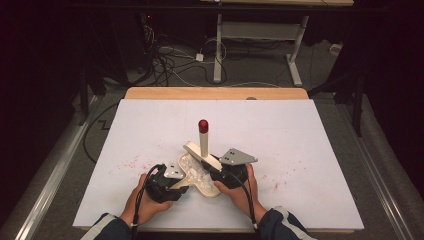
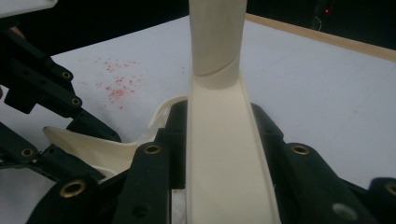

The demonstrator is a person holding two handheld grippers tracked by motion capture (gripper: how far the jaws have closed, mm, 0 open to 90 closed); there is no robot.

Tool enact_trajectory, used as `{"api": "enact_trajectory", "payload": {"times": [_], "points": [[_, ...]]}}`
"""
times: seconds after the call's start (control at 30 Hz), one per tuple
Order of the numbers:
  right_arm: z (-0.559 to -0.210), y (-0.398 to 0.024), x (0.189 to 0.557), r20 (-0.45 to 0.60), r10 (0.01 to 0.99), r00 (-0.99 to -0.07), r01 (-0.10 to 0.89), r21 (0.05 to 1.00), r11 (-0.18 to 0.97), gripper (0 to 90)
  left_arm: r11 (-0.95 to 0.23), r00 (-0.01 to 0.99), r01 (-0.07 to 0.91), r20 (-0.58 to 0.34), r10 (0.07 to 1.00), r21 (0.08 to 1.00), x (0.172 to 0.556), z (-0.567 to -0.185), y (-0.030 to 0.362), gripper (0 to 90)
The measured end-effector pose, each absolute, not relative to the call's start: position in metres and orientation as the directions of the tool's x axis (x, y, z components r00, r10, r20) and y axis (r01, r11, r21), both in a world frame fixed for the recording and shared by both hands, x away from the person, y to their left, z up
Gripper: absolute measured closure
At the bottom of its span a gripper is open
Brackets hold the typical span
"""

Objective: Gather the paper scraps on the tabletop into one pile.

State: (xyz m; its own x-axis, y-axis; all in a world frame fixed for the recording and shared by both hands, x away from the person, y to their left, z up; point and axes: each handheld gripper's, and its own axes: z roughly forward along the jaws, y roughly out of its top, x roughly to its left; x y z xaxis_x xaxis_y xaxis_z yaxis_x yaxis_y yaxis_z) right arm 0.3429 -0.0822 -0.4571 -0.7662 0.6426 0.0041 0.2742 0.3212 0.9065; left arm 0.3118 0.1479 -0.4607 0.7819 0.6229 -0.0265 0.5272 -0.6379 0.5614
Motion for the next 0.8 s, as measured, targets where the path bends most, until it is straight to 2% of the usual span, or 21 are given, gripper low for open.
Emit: {"api": "enact_trajectory", "payload": {"times": [0.6,0.8], "points": [[-0.43,-0.111,0.348,0.023,0.685,-0.728,0.257,0.936,0.241,67.5,-0.642,0.784,0.523,-0.02,0.621,0.561,0.312,-0.461,0.15,63.1],[-0.426,-0.121,0.35,0.051,0.683,-0.729,0.28,0.932,0.229,67.5,-0.642,0.783,0.524,-0.02,0.622,0.559,0.312,-0.461,0.151,63.1]]}}
